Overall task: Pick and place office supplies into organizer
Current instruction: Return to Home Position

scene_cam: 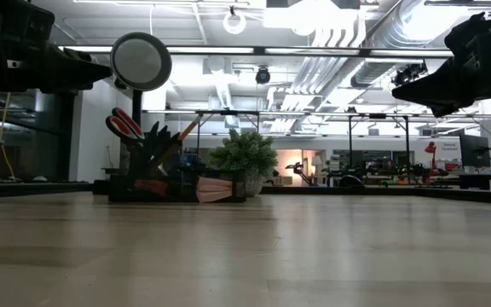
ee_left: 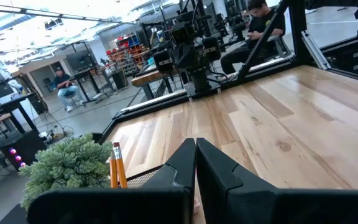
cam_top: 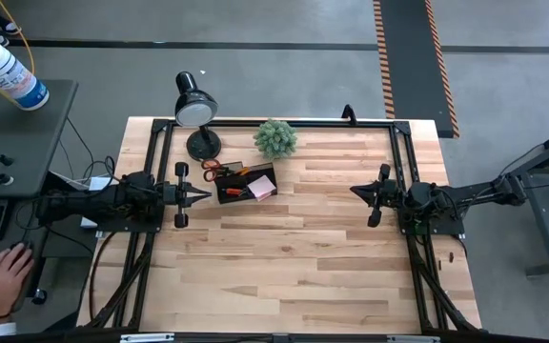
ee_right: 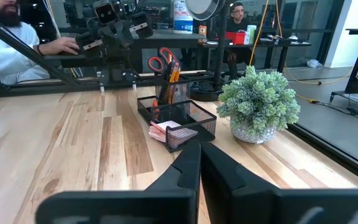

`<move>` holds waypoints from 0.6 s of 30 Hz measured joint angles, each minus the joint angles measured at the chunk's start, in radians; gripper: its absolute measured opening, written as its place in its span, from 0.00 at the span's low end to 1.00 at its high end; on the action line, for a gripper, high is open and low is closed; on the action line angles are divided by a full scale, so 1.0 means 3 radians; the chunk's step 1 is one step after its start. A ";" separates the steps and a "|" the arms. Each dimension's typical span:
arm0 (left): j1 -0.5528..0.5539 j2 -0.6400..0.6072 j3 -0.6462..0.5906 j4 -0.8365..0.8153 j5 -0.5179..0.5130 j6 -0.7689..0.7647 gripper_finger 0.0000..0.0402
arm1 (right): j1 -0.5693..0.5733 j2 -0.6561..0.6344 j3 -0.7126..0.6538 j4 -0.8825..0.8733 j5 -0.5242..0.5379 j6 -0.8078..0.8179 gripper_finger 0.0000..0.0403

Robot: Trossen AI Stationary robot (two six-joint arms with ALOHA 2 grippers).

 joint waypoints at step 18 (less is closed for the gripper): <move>0.0000 0.0000 0.0000 0.0000 0.0000 0.0000 0.01 | 0.0000 0.0000 0.0000 0.0000 0.0000 0.0000 0.00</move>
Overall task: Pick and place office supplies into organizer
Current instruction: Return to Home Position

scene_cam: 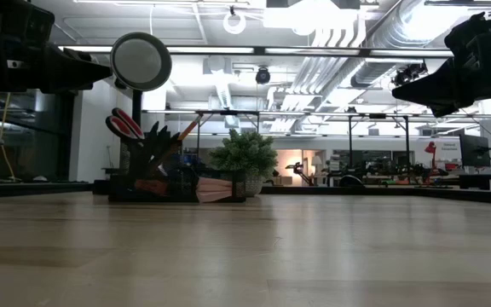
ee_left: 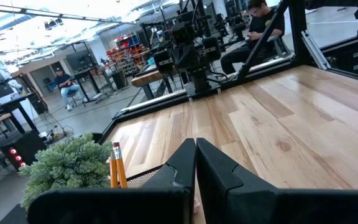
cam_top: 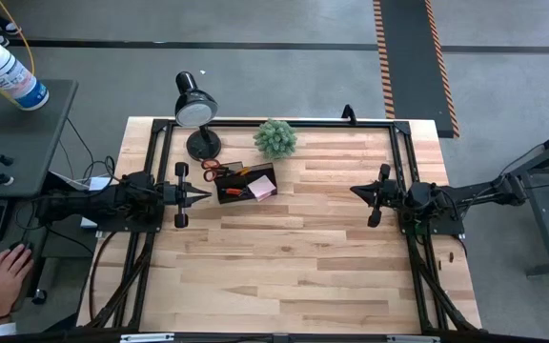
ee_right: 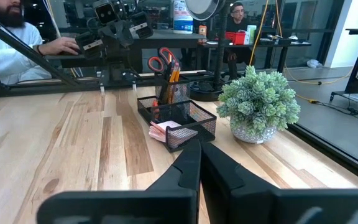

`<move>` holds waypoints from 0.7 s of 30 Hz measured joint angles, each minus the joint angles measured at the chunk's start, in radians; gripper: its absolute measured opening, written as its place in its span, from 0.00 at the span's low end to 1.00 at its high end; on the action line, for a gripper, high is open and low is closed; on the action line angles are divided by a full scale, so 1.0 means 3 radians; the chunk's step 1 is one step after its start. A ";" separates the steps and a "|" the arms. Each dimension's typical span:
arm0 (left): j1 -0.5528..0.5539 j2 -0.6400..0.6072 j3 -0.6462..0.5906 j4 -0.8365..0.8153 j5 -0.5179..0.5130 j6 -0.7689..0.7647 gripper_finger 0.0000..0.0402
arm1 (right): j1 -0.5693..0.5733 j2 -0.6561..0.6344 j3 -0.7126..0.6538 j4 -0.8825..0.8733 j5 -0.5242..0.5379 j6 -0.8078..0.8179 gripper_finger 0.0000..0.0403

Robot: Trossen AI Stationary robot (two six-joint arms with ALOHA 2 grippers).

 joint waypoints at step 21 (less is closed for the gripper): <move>0.0000 0.0000 0.0000 0.0000 0.0000 0.0000 0.01 | 0.0001 0.0000 0.0000 0.0000 0.0001 0.0000 0.01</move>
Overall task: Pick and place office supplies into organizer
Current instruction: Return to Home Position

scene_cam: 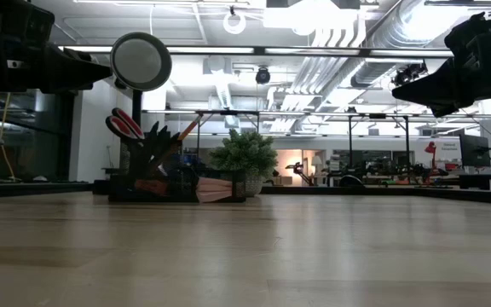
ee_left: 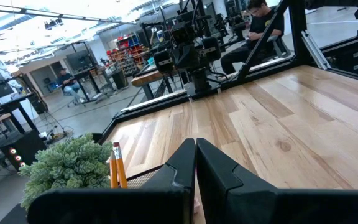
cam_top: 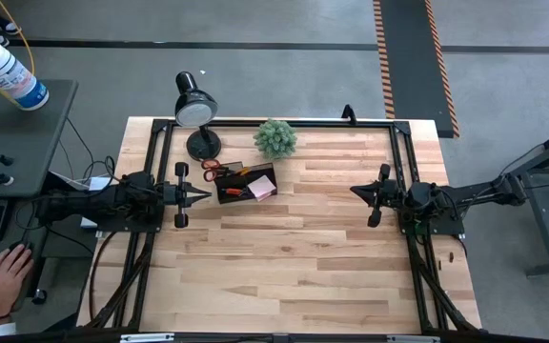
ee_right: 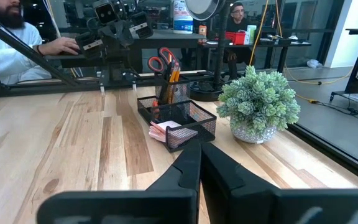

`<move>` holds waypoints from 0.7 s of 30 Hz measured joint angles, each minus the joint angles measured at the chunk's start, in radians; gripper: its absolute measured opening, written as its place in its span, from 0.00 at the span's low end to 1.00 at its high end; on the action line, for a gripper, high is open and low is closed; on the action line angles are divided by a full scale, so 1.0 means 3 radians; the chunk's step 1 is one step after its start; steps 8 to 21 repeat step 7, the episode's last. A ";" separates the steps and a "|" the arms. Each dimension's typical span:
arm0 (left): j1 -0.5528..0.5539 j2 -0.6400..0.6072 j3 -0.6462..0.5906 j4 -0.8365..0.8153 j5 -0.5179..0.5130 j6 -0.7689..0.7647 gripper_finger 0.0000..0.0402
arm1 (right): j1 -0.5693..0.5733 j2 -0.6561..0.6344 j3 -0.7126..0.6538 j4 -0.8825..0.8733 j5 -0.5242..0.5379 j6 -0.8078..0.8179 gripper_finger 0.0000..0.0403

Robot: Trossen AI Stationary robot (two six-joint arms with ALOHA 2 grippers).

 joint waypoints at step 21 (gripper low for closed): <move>0.0000 0.0000 0.0000 0.0001 0.0000 0.0000 0.01 | -0.0001 0.0000 0.0000 0.0001 0.0000 0.0000 0.00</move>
